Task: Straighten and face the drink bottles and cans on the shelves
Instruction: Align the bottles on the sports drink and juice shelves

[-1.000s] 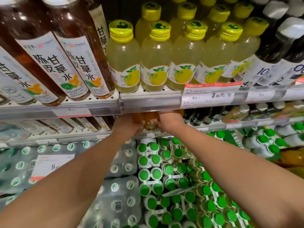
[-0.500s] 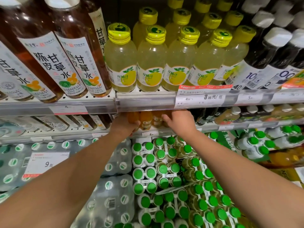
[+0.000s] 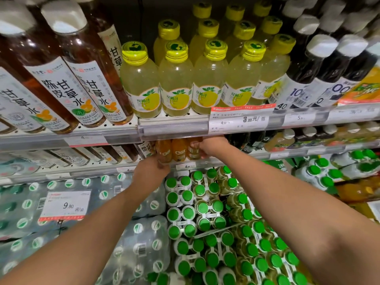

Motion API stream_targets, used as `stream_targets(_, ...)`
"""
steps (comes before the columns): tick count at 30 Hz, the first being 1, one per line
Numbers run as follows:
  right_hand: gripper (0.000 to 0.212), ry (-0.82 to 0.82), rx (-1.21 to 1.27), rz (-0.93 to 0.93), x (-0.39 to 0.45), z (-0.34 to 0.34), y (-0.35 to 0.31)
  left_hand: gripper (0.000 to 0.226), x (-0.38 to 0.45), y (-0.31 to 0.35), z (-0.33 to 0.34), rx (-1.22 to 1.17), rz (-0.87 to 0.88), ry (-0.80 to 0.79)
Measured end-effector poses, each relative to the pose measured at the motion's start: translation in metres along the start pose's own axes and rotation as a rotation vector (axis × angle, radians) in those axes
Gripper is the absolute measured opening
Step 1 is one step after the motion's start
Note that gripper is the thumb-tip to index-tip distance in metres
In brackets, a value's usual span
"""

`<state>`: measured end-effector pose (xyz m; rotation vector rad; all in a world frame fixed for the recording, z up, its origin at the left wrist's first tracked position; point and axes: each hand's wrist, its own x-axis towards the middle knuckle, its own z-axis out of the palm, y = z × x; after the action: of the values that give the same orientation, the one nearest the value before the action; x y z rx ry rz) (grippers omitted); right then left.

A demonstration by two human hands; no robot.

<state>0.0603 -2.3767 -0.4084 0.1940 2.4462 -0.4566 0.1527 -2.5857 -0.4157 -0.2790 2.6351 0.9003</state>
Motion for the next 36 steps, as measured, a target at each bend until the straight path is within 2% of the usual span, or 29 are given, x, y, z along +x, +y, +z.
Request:
stream_targets(3, 0.059, 0.091, 0.021, -0.109, -0.009, 0.0, 0.006, 0.033, -0.004, 0.006, 0.005, -0.011, -0.005, -0.013)
stream_targets(6, 0.053, 0.307, -0.246, -0.198, -0.025, -0.004, 0.021, 0.034, -0.003, 0.008, 0.008, -0.013, 0.019, -0.035)
stream_targets(8, 0.047, 0.385, -0.376, -0.188, -0.029, -0.009, 0.031, 0.033, -0.005, 0.009, 0.008, -0.012, 0.024, -0.046)
stream_targets(10, 0.047, 0.332, -0.365, -0.129, -0.023, -0.014, 0.036, 0.028, -0.007, 0.01, 0.012, -0.016, 0.019, -0.056)
stream_targets(14, 0.045, 0.189, -0.047, -0.021, 0.001, -0.021, 0.036, 0.025, -0.012, 0.016, 0.018, 0.021, 0.049, -0.057)
stream_targets(17, 0.038, 0.037, 0.129, 0.067, 0.021, -0.017, 0.045, 0.03, -0.021, 0.031, 0.02, 0.106, 0.242, -0.026)
stream_targets(19, 0.05, -0.01, 0.146, 0.118, 0.028, -0.015, 0.049, 0.032, -0.027, 0.046, 0.017, 0.258, 0.538, 0.12)
stream_targets(21, 0.057, 0.022, 0.03, 0.106, 0.029, -0.017, 0.05, 0.036, -0.029, 0.061, 0.013, 0.424, 0.779, 0.261)
stream_targets(25, 0.052, 0.089, -0.006, 0.001, 0.017, -0.021, 0.052, 0.049, -0.036, 0.076, 0.011, 0.574, 0.902, 0.303)
stream_targets(27, 0.062, 0.134, 0.009, -0.076, 0.009, -0.021, 0.058, 0.045, -0.043, 0.077, 0.009, 0.619, 0.997, 0.327)
stream_targets(29, 0.059, 0.248, -0.05, -0.193, -0.004, -0.021, 0.068, 0.039, -0.05, 0.084, 0.005, 0.622, 1.093, 0.413)
stream_targets(31, 0.045, 0.414, -0.173, -0.236, -0.018, -0.023, 0.081, 0.039, -0.055, 0.097, 0.001, 0.618, 1.112, 0.508)
stream_targets(33, 0.042, 0.479, -0.221, -0.182, -0.023, -0.028, 0.091, 0.048, -0.053, 0.106, -0.003, 0.692, 1.04, 0.531)
stream_targets(36, 0.049, 0.346, -0.076, -0.102, -0.021, -0.034, 0.094, 0.07, -0.047, 0.109, -0.004, 0.764, 0.871, 0.431)
